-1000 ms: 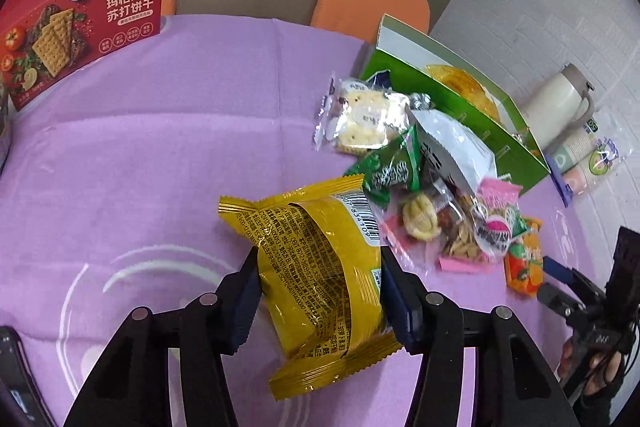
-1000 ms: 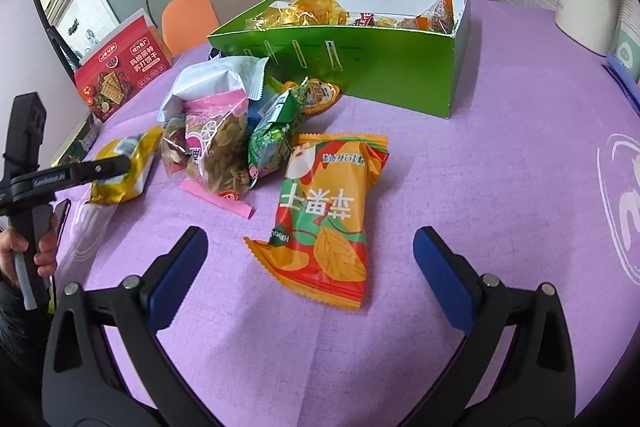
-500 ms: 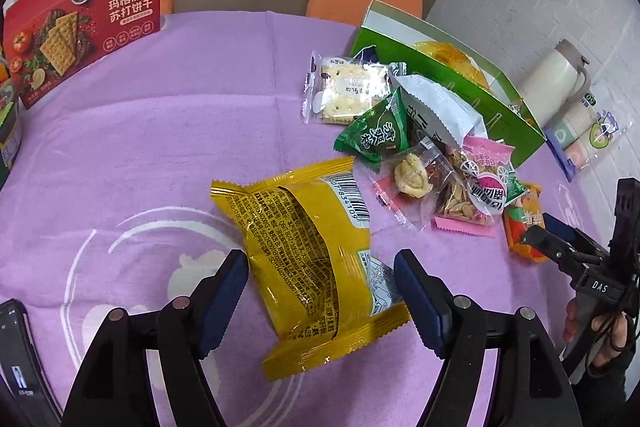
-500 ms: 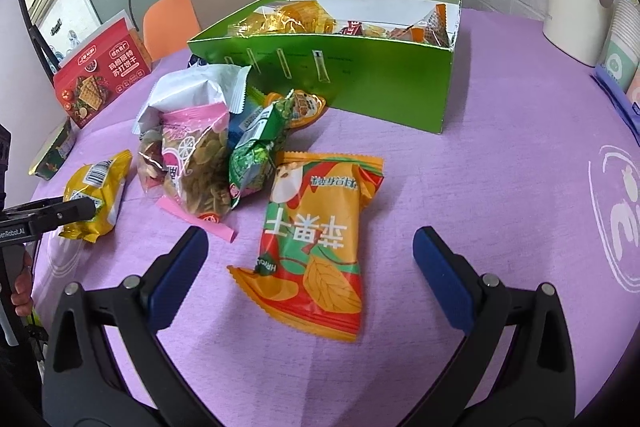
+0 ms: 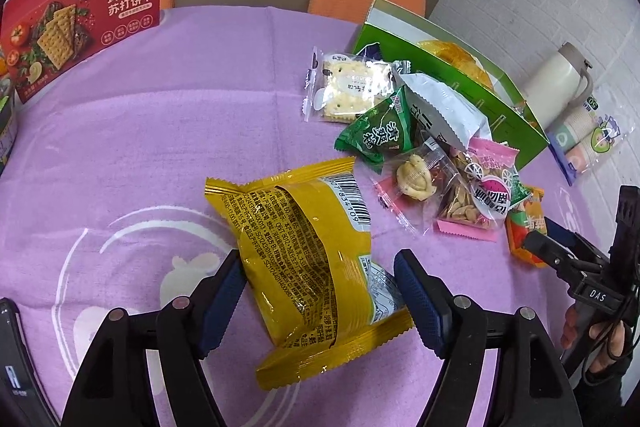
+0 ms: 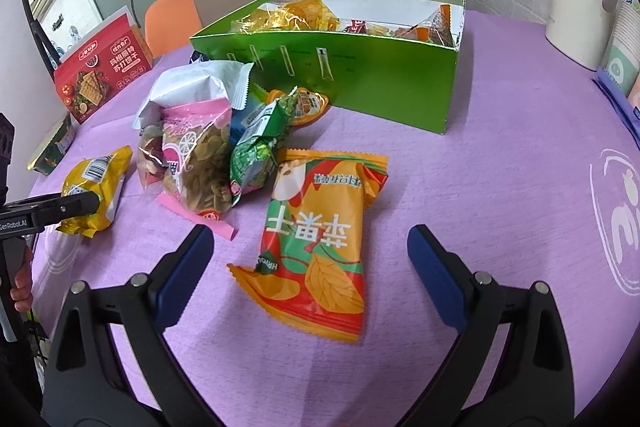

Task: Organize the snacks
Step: 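Grasp the yellow chip bag with the left tool while the right tool grasps the orange-red bag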

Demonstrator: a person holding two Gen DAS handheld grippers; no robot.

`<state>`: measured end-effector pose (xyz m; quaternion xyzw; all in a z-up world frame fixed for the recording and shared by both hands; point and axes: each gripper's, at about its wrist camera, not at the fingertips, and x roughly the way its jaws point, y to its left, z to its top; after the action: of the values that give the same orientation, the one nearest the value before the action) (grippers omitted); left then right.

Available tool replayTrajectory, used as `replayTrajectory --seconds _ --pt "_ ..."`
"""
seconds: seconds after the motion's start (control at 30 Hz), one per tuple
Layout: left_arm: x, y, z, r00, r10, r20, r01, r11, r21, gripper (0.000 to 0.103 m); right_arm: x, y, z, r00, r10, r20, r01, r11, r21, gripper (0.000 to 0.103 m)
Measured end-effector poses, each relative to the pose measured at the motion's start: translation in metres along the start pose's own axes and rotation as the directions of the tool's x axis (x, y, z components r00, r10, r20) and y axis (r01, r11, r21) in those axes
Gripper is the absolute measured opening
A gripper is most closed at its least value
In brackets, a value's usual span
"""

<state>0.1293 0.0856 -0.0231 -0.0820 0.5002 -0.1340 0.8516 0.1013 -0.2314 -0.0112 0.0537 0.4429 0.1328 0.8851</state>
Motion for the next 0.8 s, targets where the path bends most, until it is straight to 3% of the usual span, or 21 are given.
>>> replayTrajectory --seconds 0.17,0.23,0.37,0.5,0.67,0.8 --pt "0.0011 0.0041 -0.0004 1.0 -0.001 0.015 0.002 1.0 -0.01 0.078 0.0021 0.001 0.0006 1.0 -0.003 -0.004 0.003 1.0 0.002 0.096" --pt "0.0011 0.0037 -0.0009 1.0 0.003 0.021 -0.003 1.0 -0.008 0.078 0.004 0.0007 0.0006 1.0 0.003 -0.013 -0.003 1.0 0.001 0.085" --pt "0.0013 0.0013 -0.0019 1.0 0.008 0.026 -0.008 1.0 -0.002 0.078 0.0059 0.001 0.0 1.0 -0.003 -0.018 0.003 1.0 -0.007 0.075" --pt "0.0017 0.0002 -0.0028 0.999 0.014 0.037 -0.014 1.0 0.006 0.076 0.0054 -0.0013 0.0001 1.0 0.0 -0.009 0.0 1.0 -0.012 0.047" --pt "0.0012 0.0002 -0.0033 0.999 0.022 0.042 -0.022 1.0 0.006 0.063 0.0021 -0.0051 -0.0023 1.0 0.011 0.004 -0.011 1.0 -0.013 0.04" --pt "0.0004 -0.0005 -0.0042 0.999 0.027 0.043 -0.027 1.0 0.011 0.062 -0.0027 -0.0077 -0.0057 1.0 0.017 0.013 -0.017 1.0 -0.008 0.038"
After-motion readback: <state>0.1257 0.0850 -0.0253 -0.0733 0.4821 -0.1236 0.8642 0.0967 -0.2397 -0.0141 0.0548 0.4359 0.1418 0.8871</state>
